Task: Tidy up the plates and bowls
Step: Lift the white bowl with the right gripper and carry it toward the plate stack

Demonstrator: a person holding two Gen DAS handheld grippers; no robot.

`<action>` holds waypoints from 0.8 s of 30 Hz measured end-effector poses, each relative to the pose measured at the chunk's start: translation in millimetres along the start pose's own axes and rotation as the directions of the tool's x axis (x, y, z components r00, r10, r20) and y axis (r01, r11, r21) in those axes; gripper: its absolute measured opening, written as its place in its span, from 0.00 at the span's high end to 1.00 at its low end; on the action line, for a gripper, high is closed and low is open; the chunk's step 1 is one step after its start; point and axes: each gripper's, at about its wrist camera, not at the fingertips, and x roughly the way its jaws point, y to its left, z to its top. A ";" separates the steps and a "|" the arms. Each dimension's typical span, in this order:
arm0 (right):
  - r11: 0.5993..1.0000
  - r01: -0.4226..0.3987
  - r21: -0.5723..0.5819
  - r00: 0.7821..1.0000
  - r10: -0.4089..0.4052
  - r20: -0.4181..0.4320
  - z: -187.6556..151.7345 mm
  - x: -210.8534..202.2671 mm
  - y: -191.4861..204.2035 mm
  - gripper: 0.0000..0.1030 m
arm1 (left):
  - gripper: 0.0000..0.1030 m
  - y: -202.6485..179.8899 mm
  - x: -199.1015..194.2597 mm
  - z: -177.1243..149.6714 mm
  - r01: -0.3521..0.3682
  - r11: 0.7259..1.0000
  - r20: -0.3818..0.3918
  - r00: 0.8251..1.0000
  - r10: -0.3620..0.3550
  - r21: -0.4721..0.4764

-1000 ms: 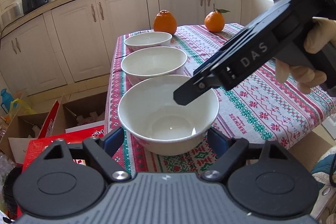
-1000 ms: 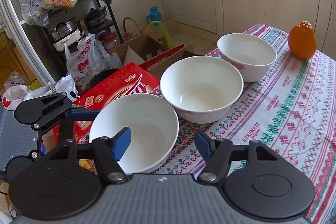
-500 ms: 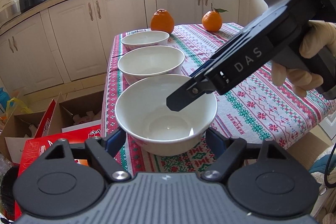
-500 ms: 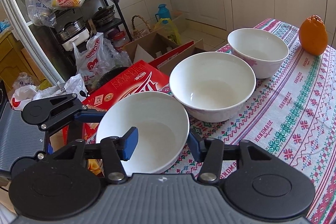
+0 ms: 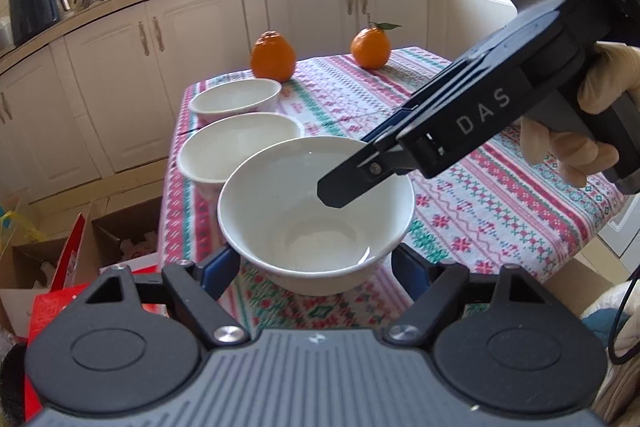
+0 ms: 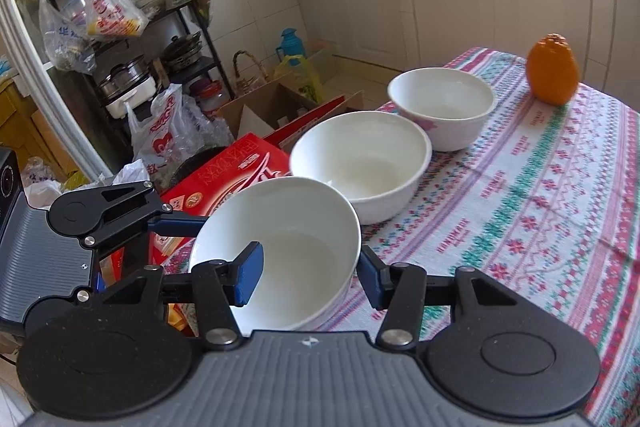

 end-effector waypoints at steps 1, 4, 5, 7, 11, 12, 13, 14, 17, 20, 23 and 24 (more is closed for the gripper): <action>1.000 0.012 0.006 1.000 -0.012 0.005 -2.1 -4.2 -2.6 0.45 | 0.20 -3.4 2.6 3.4 0.012 1.000 0.001 1.000 -0.012 0.008; 0.998 0.049 0.026 0.999 -0.049 0.020 -8.4 -17.1 -12.1 0.45 | 0.20 -13.9 9.8 12.2 0.048 0.998 0.009 0.999 -0.048 0.035; 0.997 0.060 0.037 0.998 -0.061 0.026 -11.5 -21.9 -16.6 0.45 | 0.20 -17.4 12.1 15.0 0.058 0.997 0.012 0.998 -0.059 0.045; 0.995 0.079 0.056 0.996 -0.081 0.036 -16.0 -30.2 -23.5 0.45 | 0.20 -25.0 17.8 20.6 0.081 0.994 0.016 0.996 -0.082 0.067; 0.988 0.123 0.090 0.990 -0.128 0.052 -25.4 -46.2 -37.7 0.45 | 0.20 -38.1 29.7 30.3 0.121 0.987 0.019 0.992 -0.123 0.103; 0.986 0.132 0.099 0.989 -0.137 0.056 -27.5 -49.2 -41.0 0.45 | 0.20 -41.4 33.1 32.0 0.130 0.985 0.020 0.991 -0.133 0.110; 0.984 0.139 0.108 0.988 -0.146 0.058 -29.4 -52.0 -44.1 0.45 | 0.20 -44.4 36.4 34.1 0.139 0.983 0.019 0.990 -0.142 0.116; 0.982 0.147 0.116 0.986 -0.155 0.060 -31.6 -54.6 -47.7 0.45 | 0.20 -47.4 39.1 35.6 0.146 0.982 0.017 0.989 -0.149 0.122; 0.976 0.172 0.132 0.981 -0.181 0.063 -37.1 -60.6 -55.4 0.44 | 0.20 -56.0 47.0 39.9 0.163 0.977 0.015 0.986 -0.166 0.138; 0.971 0.185 0.154 0.979 -0.196 0.064 -42.2 -64.2 -63.8 0.44 | 0.20 -62.4 55.0 43.0 0.175 0.974 0.007 0.984 -0.178 0.145; 0.967 0.190 0.170 0.977 -0.203 0.062 -46.1 -66.2 -69.4 0.44 | 0.20 -66.8 60.7 44.2 0.184 0.972 -0.005 0.983 -0.185 0.145; 0.966 0.190 0.175 0.977 -0.203 0.060 -47.2 -66.1 -70.9 0.44 | 0.20 -67.7 61.9 44.4 0.186 0.972 -0.011 0.982 -0.187 0.145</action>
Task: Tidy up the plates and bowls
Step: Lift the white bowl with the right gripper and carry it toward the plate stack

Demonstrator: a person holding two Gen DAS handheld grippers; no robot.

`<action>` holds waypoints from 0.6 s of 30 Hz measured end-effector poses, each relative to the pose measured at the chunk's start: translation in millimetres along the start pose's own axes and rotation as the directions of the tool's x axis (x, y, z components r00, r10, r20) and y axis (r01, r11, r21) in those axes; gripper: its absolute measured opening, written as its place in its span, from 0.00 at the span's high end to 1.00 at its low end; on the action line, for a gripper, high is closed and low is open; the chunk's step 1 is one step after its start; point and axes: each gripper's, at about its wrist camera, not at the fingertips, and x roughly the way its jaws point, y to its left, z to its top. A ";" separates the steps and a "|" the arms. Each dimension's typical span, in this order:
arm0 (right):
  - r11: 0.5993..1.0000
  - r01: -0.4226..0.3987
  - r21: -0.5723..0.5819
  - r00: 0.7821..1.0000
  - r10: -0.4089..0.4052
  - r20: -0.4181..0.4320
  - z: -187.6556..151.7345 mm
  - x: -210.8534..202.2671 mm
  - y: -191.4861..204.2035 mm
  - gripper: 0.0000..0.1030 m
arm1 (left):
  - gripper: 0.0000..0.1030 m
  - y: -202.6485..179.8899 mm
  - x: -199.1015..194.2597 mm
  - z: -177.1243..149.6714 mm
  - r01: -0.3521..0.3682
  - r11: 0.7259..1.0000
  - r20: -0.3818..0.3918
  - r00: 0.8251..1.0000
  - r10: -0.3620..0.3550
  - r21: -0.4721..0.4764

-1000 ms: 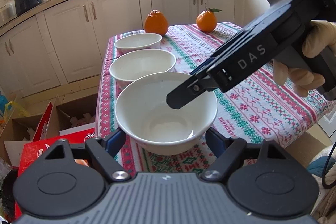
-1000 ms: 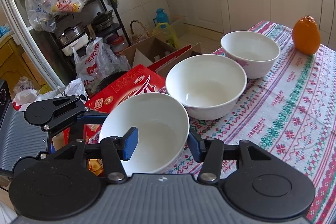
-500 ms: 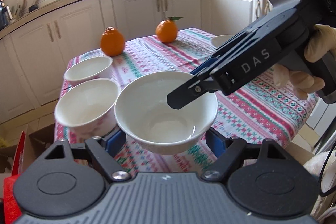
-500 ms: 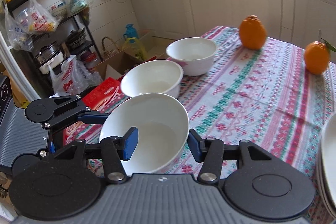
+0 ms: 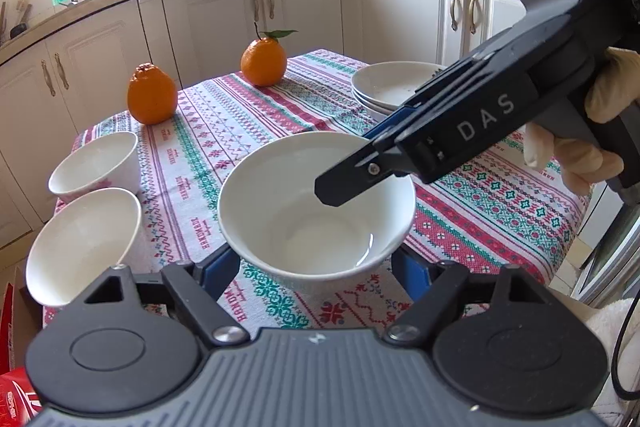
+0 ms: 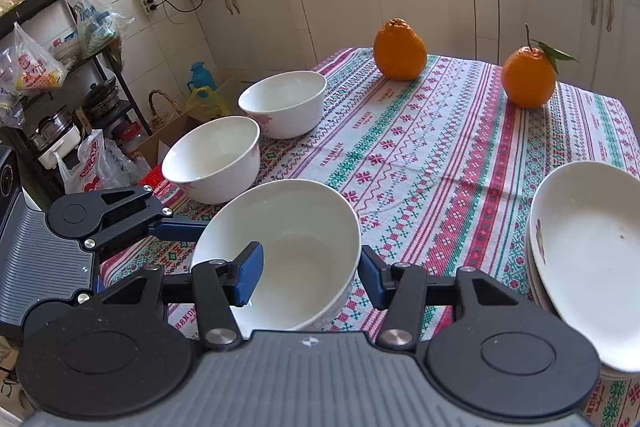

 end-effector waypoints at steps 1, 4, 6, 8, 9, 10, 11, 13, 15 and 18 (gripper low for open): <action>1.000 0.002 0.004 1.000 -0.002 -0.002 -0.6 0.6 -1.1 0.44 | 0.20 -0.5 1.0 0.1 0.002 1.000 -0.002 1.000 -0.002 0.001; 1.000 0.004 0.011 1.000 -0.004 -0.009 -2.4 2.0 -4.1 0.44 | 0.20 -1.2 2.9 0.6 0.009 1.000 -0.010 1.000 -0.009 -0.005; 1.000 0.004 0.014 1.000 -0.004 -0.013 -3.1 2.7 -5.6 0.44 | 0.20 -1.9 3.6 0.8 0.010 1.000 -0.013 1.000 -0.010 -0.009; 1.000 0.007 0.015 1.000 -0.007 -0.017 -3.8 3.5 -6.4 0.43 | 0.20 -2.7 2.7 1.4 0.011 1.000 -0.012 1.000 -0.011 -0.011; 1.000 0.008 0.015 1.000 -0.007 -0.018 -4.2 3.6 -6.7 0.43 | 0.20 -2.9 2.6 1.5 0.012 1.000 -0.012 1.000 -0.012 -0.012; 1.000 0.007 0.017 1.000 -0.006 -0.018 -4.7 3.5 -7.4 0.43 | 0.20 -3.1 2.6 1.5 0.013 1.000 -0.013 1.000 -0.013 -0.013; 1.000 0.006 0.021 1.000 -0.005 -0.018 -5.3 3.7 -8.4 0.43 | 0.20 -3.1 2.7 1.2 0.014 1.000 -0.013 1.000 -0.015 -0.014; 1.000 0.004 0.025 1.000 -0.004 -0.020 -5.8 4.6 -9.0 0.43 | 0.20 -3.3 3.3 0.6 0.016 1.000 -0.017 1.000 -0.017 -0.017; 1.000 0.007 0.025 1.000 -0.006 -0.023 -6.7 4.7 -8.5 0.43 | 0.20 -3.6 4.7 0.3 0.018 1.000 -0.020 1.000 -0.018 -0.019; 1.000 0.010 0.026 1.000 -0.009 -0.027 -7.2 5.5 -8.4 0.43 | 0.20 -2.5 6.9 -0.3 0.021 0.999 -0.022 1.000 -0.021 -0.025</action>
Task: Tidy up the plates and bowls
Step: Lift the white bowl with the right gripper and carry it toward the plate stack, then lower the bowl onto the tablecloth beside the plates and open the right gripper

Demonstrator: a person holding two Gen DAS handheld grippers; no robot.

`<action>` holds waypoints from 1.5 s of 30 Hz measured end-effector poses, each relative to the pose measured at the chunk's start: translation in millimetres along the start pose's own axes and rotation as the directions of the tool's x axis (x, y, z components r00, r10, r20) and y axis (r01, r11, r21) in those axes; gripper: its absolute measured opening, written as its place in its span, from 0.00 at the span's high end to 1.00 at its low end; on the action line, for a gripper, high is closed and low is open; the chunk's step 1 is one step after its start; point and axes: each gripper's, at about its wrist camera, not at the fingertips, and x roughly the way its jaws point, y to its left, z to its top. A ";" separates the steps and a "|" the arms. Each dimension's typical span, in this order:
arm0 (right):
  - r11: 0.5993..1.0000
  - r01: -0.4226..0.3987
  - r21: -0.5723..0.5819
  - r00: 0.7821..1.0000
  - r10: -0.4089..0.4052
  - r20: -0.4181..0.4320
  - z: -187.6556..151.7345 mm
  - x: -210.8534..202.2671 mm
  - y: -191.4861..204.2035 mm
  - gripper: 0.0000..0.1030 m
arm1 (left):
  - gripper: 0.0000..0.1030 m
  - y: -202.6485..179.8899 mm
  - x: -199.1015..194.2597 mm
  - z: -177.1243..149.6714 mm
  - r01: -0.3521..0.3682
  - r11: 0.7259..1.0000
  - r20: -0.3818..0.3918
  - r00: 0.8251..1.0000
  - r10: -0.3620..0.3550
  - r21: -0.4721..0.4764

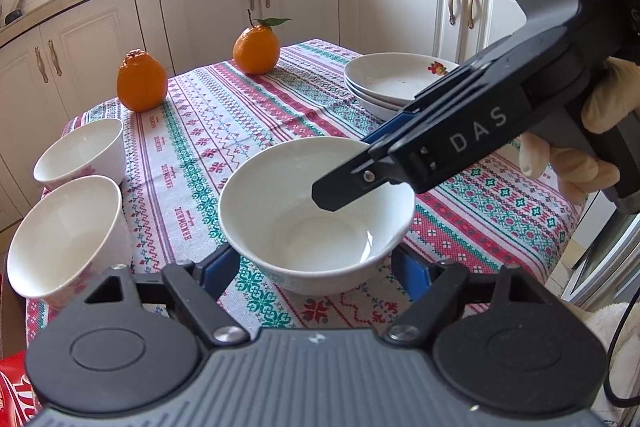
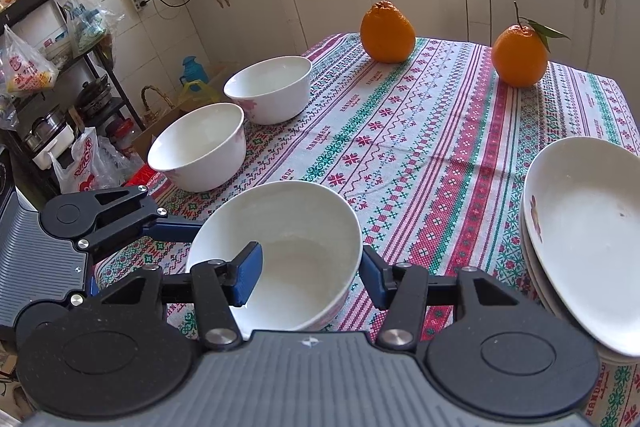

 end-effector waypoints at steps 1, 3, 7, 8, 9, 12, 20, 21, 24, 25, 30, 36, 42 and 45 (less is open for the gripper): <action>1.000 -0.001 0.000 1.000 0.001 0.001 0.0 -0.1 0.0 0.43 | 0.20 0.0 0.1 -0.3 -0.001 1.000 0.001 1.000 0.001 0.001; 1.000 -0.004 0.002 1.000 0.004 0.001 0.1 0.3 -0.1 0.42 | 0.20 0.3 0.3 -0.5 -0.001 1.000 0.002 1.000 0.001 -0.001; 1.000 -0.003 0.003 1.000 0.003 0.001 0.1 0.5 -0.1 0.41 | 0.20 0.3 0.8 -0.7 -0.001 1.000 0.005 1.000 0.001 -0.001; 1.000 -0.002 0.003 1.000 0.002 0.001 0.0 0.6 0.2 0.41 | 0.20 0.1 1.0 -0.7 -0.002 1.000 0.005 1.000 0.002 0.000; 1.000 -0.001 0.003 1.000 0.001 0.000 0.3 1.0 0.0 0.41 | 0.20 -0.1 0.9 -0.9 -0.003 1.000 0.005 1.000 0.003 0.001; 1.000 -0.001 0.003 1.000 0.001 0.000 0.6 1.3 -0.5 0.41 | 0.20 -0.5 0.9 -1.3 -0.002 1.000 0.007 1.000 0.002 0.001; 1.000 0.030 -0.005 0.999 -0.030 0.022 2.0 -0.4 3.5 0.01 | 0.08 0.8 -2.7 -1.6 -0.017 1.000 0.027 0.999 0.017 0.000; 0.999 0.039 -0.014 0.999 -0.038 0.033 2.1 -2.2 5.0 0.01 | 0.08 1.7 -4.7 -1.7 -0.016 1.000 0.031 0.999 0.016 -0.003; 0.998 0.048 -0.033 0.998 -0.047 0.041 4.7 -5.0 8.8 0.00 | 0.07 5.2 -10.8 -4.4 -0.027 1.000 0.034 0.999 0.027 -0.016; 0.998 0.056 -0.039 0.998 -0.054 0.044 5.5 -5.4 10.2 0.00 | 0.07 5.9 -13.6 -6.1 -0.034 0.999 0.035 0.999 0.034 -0.017; 0.994 0.074 -0.084 0.997 -0.070 0.045 9.2 -4.7 19.5 0.00 | 0.07 12.8 -31.3 -16.7 -0.074 0.997 0.039 0.996 0.075 -0.031; 0.986 0.072 -0.149 0.997 -0.067 0.040 18.6 2.7 37.5 0.00 | 0.07 35.2 -51.5 -32.6 -0.165 0.982 0.032 0.985 0.169 -0.095; 0.971 0.068 -0.229 0.997 -0.061 0.039 33.6 15.8 60.4 0.00 | 0.07 66.0 -59.1 -42.9 -0.268 0.950 0.030 0.961 0.276 -0.162; 0.967 0.064 -0.248 0.997 -0.054 0.049 44.0 22.3 69.8 0.00 | 0.07 79.1 -57.8 -44.5 -0.308 0.936 0.034 0.947 0.319 -0.171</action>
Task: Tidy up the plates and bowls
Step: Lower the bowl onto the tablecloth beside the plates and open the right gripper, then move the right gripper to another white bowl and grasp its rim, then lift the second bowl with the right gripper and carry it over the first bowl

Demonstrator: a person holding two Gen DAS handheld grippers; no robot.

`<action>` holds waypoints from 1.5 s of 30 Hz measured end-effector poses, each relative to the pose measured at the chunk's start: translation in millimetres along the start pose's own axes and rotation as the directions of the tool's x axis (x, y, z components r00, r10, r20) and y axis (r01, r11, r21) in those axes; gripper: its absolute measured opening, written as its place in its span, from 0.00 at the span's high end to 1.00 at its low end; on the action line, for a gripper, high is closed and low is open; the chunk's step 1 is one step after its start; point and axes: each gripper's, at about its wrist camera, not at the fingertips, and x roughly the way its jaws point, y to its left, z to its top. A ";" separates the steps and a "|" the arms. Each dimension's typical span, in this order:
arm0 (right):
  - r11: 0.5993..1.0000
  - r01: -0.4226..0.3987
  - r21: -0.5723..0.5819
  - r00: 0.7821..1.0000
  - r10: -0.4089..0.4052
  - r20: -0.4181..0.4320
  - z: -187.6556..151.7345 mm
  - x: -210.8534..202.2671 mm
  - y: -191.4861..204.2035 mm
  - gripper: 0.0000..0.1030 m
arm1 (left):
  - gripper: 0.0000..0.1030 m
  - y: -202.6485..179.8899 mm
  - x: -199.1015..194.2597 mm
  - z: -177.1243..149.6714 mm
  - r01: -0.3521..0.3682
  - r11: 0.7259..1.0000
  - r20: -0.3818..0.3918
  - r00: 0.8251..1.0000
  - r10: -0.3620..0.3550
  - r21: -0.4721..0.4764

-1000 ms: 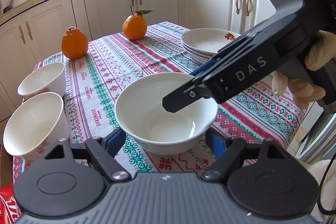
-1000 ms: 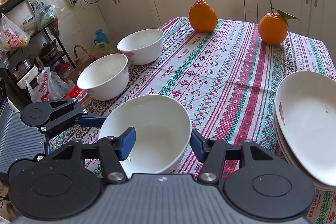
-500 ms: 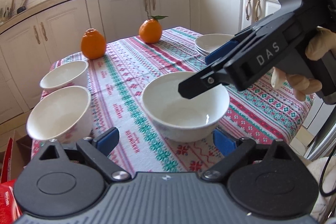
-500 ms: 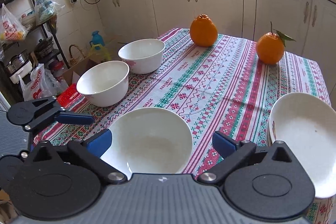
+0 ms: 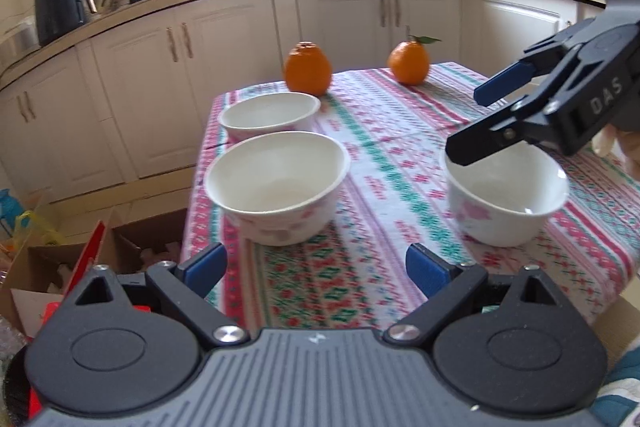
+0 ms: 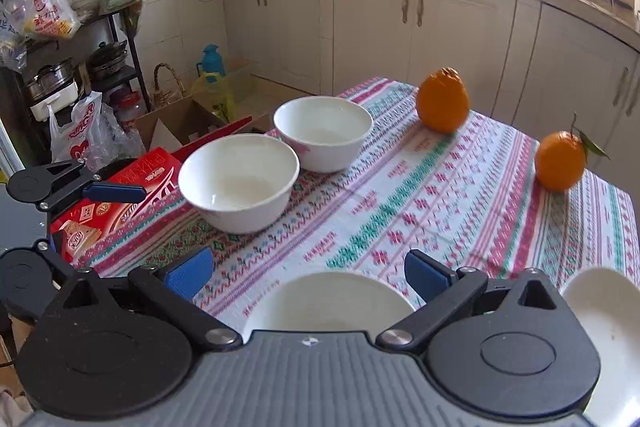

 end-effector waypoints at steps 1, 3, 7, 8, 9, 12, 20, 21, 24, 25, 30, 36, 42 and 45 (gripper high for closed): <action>1.000 -0.006 -0.004 1.000 0.006 0.003 4.1 2.3 1.9 0.00 | 0.07 3.2 3.0 0.6 -0.015 1.000 0.004 1.000 0.015 0.002; 1.000 -0.021 -0.020 1.000 0.021 0.006 13.3 8.2 7.1 0.00 | 0.07 9.4 7.7 1.4 -0.026 1.000 0.011 1.000 0.026 0.003; 0.997 -0.031 -0.077 1.000 0.031 0.002 29.9 22.9 18.4 0.01 | 0.07 19.1 17.3 3.4 -0.032 0.999 0.020 0.999 0.033 -0.006; 0.996 -0.032 -0.084 0.999 0.032 -0.003 33.6 27.5 20.0 0.01 | 0.07 21.2 19.4 3.9 -0.031 0.999 0.023 0.999 0.032 -0.010; 0.995 -0.037 -0.090 0.999 0.036 -0.010 37.3 32.4 21.9 0.02 | 0.07 23.6 22.1 4.2 -0.029 0.999 0.025 0.999 0.030 -0.016; 0.994 -0.063 -0.094 0.998 0.061 -0.024 45.5 45.6 23.6 0.03 | 0.07 28.3 28.5 5.8 -0.027 0.999 0.030 0.999 0.028 -0.030; 0.992 -0.108 -0.058 0.991 0.103 -0.084 57.5 82.1 17.4 0.17 | 0.10 28.3 44.8 7.9 -0.006 1.000 0.035 0.999 0.007 -0.024; 0.992 -0.111 -0.052 0.990 0.106 -0.093 58.5 86.2 16.8 0.17 | 0.10 28.2 46.0 8.3 -0.003 1.000 0.036 0.999 0.004 -0.024; 0.991 -0.129 -0.032 0.986 0.124 -0.113 60.1 97.0 13.5 0.21 | 0.11 29.1 47.7 9.3 0.010 1.000 0.040 0.999 -0.009 -0.026; 0.990 -0.136 -0.025 0.984 0.132 -0.119 60.5 100.2 12.1 0.24 | 0.11 29.1 47.9 9.7 0.014 1.000 0.043 0.999 -0.013 -0.025; 0.988 -0.155 -0.004 0.980 0.153 -0.130 62.5 109.2 9.4 0.29 | 0.16 28.9 49.8 10.1 0.035 0.999 0.042 0.999 -0.034 -0.022; 0.984 -0.178 0.020 0.974 0.179 -0.137 64.2 116.0 7.4 0.36 | 0.17 28.4 50.1 9.7 0.048 0.998 0.042 0.998 -0.047 -0.026; 0.981 -0.193 0.030 0.971 0.195 -0.137 65.4 118.7 6.9 0.41 | 0.17 28.4 50.2 10.9 0.050 0.998 0.041 0.998 -0.049 -0.026; 0.980 -0.196 0.037 0.970 0.199 -0.138 65.5 119.1 5.8 0.41 | 0.17 28.2 50.5 11.9 0.049 0.999 0.038 0.998 -0.048 -0.023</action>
